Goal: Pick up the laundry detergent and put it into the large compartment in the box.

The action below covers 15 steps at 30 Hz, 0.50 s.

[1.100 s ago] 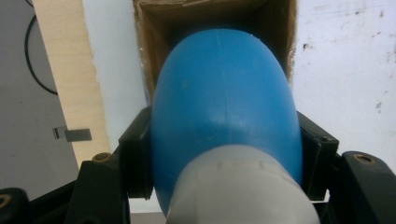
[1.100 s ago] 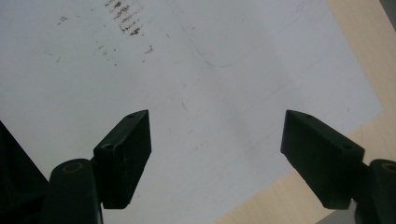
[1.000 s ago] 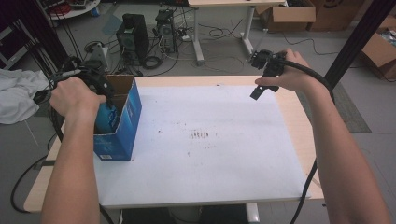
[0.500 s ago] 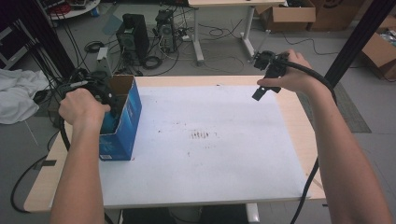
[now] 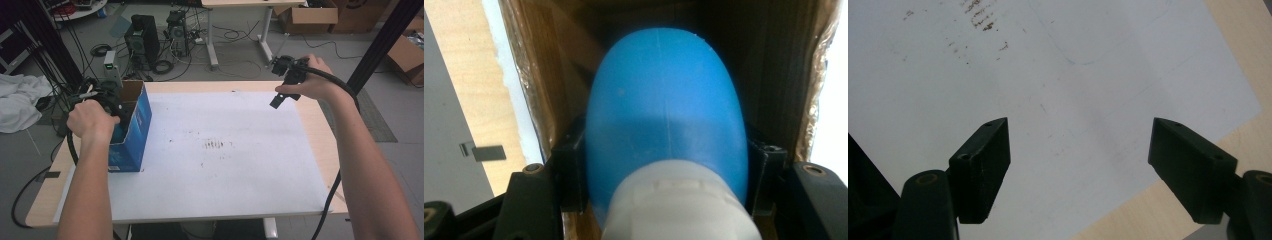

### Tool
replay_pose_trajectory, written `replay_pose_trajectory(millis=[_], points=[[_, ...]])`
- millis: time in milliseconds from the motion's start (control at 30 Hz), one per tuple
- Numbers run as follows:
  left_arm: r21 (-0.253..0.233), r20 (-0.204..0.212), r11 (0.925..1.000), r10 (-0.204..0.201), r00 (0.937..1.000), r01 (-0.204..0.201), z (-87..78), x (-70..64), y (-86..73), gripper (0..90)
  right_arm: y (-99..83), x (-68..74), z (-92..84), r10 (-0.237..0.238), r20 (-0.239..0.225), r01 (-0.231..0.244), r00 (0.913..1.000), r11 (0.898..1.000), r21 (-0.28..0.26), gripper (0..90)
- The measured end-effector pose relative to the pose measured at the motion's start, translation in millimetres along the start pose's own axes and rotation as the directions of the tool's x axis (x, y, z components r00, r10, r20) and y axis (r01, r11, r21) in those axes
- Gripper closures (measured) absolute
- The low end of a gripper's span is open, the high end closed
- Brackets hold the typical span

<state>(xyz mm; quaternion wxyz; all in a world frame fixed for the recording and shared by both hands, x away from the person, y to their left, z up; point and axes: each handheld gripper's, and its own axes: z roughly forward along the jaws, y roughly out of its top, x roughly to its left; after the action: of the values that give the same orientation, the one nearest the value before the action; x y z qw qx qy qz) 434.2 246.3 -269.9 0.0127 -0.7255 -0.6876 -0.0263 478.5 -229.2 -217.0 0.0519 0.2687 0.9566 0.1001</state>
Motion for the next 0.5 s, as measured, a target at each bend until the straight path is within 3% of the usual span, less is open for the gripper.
replay_pose_trajectory(millis=[167,500], points=[[0.002,0.02,1.0,-0.007,0.9998,0.007,3.7,2.7,-0.6,37.9,0.6,-0.3,0.3,-0.004,-0.001,0.004,1.0,1.0,-0.002,24.9],[0.0,0.018,1.0,-0.008,0.9998,0.008,8.9,2.9,-1.3,37.9,0.3,-0.5,1.7,-0.002,0.0,0.002,1.0,1.0,0.003,24.8]])
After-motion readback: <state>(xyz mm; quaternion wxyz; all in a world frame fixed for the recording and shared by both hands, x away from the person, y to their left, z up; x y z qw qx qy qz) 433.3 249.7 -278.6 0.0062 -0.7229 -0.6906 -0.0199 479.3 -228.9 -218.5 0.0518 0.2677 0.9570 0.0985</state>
